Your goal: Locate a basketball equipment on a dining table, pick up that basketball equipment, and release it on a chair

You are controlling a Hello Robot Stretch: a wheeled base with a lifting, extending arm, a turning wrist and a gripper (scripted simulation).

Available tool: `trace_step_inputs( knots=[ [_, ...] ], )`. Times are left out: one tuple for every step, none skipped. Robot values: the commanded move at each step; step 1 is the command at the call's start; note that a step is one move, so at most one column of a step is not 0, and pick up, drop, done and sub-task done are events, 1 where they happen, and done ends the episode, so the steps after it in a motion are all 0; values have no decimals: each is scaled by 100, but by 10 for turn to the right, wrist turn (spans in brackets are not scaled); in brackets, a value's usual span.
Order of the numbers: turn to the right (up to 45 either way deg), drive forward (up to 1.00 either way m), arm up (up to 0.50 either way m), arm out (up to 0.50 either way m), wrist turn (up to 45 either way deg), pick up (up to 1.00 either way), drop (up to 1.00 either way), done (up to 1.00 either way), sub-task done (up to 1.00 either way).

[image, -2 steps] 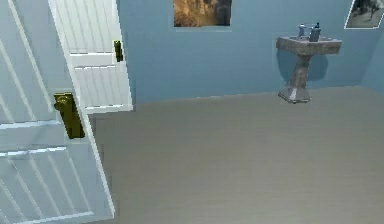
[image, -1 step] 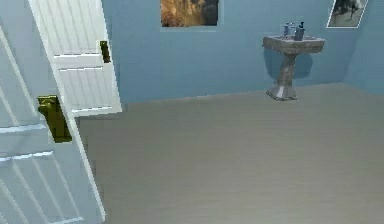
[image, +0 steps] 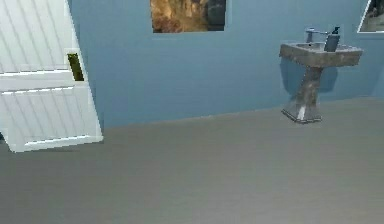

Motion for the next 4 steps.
trace_step_inputs(
  knots=[
    [-90, 0, 0, 0, 0, 0, 0, 0, 0],
    [0, 80, 0, 0, 0, 0, 0, 0, 0],
    [-450, 0, 0, 0, 0, 0, 0, 0, 0],
    [-30, 0, 0, 0, 0, 0, 0, 0, 0]
  ],
)
